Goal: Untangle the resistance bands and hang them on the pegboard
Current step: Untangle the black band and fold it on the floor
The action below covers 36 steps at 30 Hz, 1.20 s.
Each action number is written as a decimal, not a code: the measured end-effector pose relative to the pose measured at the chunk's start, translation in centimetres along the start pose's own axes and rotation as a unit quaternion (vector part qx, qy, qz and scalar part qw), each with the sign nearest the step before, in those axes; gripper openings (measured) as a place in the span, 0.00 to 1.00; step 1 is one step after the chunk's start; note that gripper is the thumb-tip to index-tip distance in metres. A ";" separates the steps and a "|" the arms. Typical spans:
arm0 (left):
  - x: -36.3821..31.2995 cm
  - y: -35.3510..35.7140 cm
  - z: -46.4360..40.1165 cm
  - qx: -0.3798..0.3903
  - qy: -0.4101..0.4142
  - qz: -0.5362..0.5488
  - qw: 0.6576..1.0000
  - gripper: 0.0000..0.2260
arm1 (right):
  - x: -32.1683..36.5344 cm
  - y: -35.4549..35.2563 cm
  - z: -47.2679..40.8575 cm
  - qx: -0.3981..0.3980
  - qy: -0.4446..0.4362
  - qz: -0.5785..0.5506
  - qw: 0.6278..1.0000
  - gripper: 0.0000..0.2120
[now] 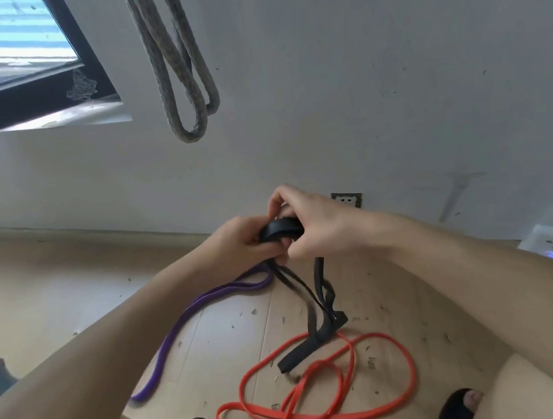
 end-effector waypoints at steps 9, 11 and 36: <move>2.0 -2.3 0.6 -0.022 -0.040 -0.017 0.999 0.11 | -4.9 -2.8 0.3 0.029 0.078 0.106 0.991 0.09; 2.6 -2.4 0.5 -0.004 -0.058 -0.043 0.997 0.12 | -4.8 -3.1 0.3 0.017 0.071 0.117 0.991 0.08; 0.9 -1.1 0.6 0.014 0.027 -0.110 0.994 0.03 | 0.4 -3.5 0.5 -0.177 -0.121 0.125 0.969 0.07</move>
Point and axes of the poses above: each hand's wrist, its own z-axis away from the middle knuckle, its own y-axis out of the palm, x = y × z, the point moved 3 cm from there along -z, towards the middle knuckle, and after that the axes turned 12 degrees about -z, right-handed, at the moved point
